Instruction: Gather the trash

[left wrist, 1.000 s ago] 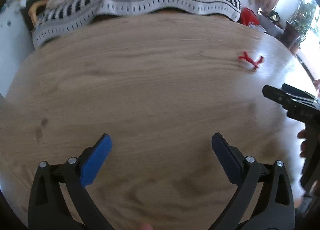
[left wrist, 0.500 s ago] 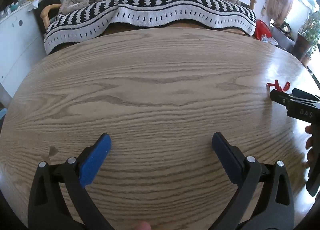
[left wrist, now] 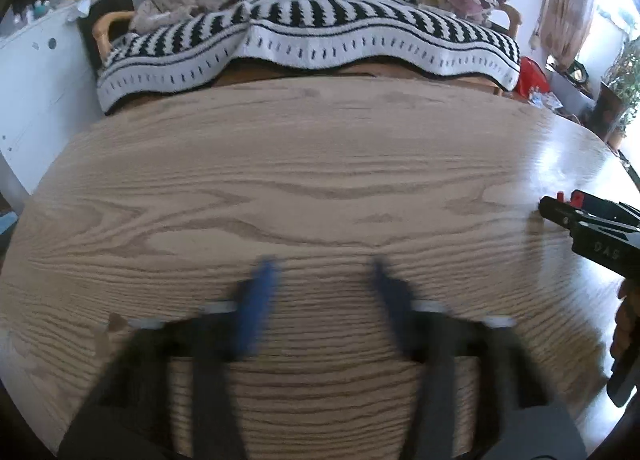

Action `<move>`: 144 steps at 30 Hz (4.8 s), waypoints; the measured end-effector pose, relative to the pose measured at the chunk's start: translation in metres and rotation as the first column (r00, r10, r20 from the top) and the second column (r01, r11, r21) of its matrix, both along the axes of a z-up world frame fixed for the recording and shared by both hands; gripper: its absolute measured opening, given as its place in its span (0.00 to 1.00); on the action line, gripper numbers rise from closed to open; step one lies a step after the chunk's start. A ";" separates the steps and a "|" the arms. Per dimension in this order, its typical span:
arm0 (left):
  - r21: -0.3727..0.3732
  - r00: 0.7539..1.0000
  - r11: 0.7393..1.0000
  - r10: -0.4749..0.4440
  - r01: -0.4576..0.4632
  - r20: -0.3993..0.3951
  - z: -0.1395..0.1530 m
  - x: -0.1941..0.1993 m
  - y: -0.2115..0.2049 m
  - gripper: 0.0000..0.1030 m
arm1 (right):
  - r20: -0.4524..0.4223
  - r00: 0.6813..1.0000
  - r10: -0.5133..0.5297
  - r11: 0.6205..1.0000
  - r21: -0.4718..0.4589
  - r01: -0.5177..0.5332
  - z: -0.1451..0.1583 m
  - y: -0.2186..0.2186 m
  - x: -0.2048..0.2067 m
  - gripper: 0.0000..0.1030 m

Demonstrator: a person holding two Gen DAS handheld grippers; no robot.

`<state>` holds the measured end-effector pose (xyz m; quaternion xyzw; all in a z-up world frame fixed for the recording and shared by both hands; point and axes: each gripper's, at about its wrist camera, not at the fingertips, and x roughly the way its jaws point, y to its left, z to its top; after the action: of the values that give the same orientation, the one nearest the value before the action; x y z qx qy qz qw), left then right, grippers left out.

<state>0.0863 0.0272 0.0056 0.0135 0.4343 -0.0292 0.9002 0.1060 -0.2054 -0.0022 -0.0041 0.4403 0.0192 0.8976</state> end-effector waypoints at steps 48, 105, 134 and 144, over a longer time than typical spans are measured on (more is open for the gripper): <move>-0.179 0.962 0.948 -0.243 0.262 0.121 0.096 -0.135 -0.074 0.00 | 0.202 0.978 -0.044 0.970 0.242 -0.006 0.118 -0.011 -0.152 0.17; -0.292 0.569 0.622 -0.783 0.727 -0.251 -0.035 -0.353 -0.360 0.94 | -0.211 0.748 -0.629 0.680 0.317 0.661 -0.039 -0.327 -0.502 0.93; -0.035 0.998 0.998 -0.046 0.048 0.052 0.035 -0.067 -0.030 0.94 | 0.087 0.972 -0.217 0.962 0.191 0.198 0.044 -0.034 -0.130 0.93; 0.035 0.998 0.998 -0.058 0.059 -0.016 0.015 -0.046 -0.041 0.94 | 0.041 0.979 -0.198 0.972 0.136 0.191 0.015 -0.040 -0.111 0.93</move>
<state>0.0399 -0.0140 0.0209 0.0419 0.4407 -0.0480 0.8954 -0.0052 -0.2454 0.0129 0.0978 0.4120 -0.0397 0.9051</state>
